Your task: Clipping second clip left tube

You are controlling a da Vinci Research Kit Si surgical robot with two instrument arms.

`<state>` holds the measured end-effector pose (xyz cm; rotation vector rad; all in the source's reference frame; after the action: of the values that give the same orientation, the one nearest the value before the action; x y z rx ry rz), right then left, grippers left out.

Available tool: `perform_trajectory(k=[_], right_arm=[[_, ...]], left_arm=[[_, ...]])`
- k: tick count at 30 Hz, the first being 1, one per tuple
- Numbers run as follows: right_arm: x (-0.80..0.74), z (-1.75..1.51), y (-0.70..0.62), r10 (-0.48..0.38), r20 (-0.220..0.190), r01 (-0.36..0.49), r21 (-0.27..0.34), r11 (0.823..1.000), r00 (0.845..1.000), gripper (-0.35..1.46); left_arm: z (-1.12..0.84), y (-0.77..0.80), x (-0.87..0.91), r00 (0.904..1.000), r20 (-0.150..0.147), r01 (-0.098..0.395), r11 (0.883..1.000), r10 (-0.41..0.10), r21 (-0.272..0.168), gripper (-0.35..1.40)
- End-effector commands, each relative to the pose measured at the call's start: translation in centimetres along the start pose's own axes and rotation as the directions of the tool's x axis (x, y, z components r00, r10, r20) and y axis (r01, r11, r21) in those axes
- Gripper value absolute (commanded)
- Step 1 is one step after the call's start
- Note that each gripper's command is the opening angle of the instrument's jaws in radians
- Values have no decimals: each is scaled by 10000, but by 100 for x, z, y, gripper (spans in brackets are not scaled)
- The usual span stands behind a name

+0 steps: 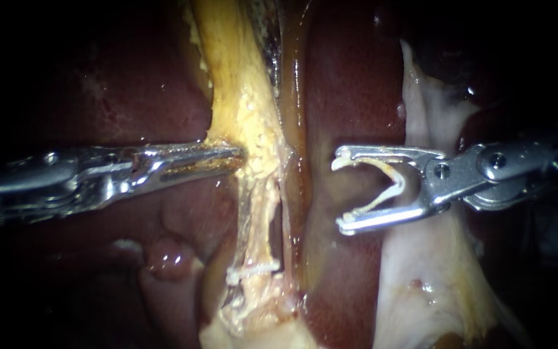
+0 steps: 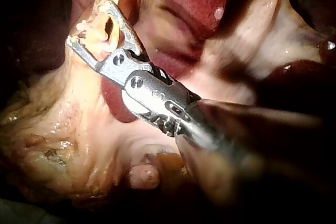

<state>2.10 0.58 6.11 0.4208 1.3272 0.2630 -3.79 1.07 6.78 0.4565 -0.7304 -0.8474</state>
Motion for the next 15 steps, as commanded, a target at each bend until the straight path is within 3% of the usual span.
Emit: perform_trajectory(k=[1, 2, 5, 9, 15], right_arm=[[-2, 2, -1, -16, -23, 17, 100, 9999, 10000, 60], [-4, 4, -2, -88, -34, 89, 158, 9998, 10000, 60], [-20, 16, -8, 744, -78, -740, 422, 9964, 9972, 60], [-49, 44, -15, 1629, 298, -1647, 739, 9836, 9862, 59], [-96, 95, -20, 2291, 734, -2361, 1083, 9657, 9706, 59]], left_arm=[[-2, 0, 0, 10000, 0, -2, 10000, 2, 4, -35], [-4, -1, -1, 10000, -5, 1, 10000, -1, 15, -35], [-17, -4, -7, 10000, -41, 35, 10000, -34, 85, -35], [-49, -8, -24, 9999, -27, 124, 9999, -124, -85, -35], [-95, -13, -47, 9991, 384, 173, 9996, -164, -218, -35]])
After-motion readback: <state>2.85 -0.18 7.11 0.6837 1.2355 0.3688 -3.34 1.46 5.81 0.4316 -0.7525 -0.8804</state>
